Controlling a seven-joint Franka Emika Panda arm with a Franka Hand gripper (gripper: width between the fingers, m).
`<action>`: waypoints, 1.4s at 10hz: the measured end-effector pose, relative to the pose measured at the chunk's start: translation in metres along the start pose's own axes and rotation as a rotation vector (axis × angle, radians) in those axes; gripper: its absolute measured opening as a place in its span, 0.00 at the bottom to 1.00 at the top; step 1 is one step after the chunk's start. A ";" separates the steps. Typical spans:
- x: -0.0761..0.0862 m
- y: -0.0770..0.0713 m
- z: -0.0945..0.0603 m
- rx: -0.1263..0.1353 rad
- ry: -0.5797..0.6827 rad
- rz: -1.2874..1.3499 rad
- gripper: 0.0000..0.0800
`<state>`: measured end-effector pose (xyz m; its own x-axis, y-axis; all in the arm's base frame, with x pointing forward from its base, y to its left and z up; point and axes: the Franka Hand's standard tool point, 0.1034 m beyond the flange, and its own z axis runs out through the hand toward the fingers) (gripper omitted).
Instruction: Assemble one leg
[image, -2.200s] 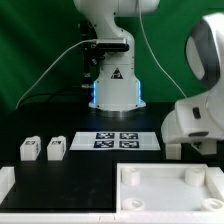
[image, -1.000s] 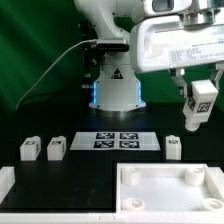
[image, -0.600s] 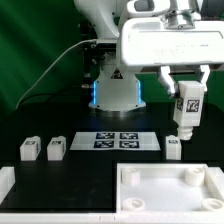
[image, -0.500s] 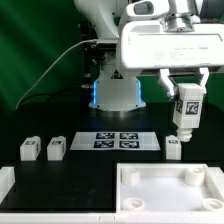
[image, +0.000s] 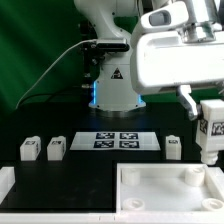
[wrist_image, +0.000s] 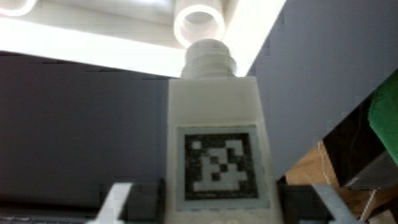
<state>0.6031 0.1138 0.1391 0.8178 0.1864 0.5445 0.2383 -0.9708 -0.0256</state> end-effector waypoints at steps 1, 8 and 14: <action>-0.006 0.000 0.010 -0.002 0.008 0.005 0.37; -0.005 0.002 0.041 0.005 0.009 0.023 0.37; -0.023 0.002 0.055 0.006 -0.006 0.030 0.37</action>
Offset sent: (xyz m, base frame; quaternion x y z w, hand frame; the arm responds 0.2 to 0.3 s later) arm 0.0143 0.0025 -0.0194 -0.0094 0.0178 0.0075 0.9998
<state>0.6136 0.1160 0.0802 0.8278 0.1586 0.5381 0.2171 -0.9750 -0.0465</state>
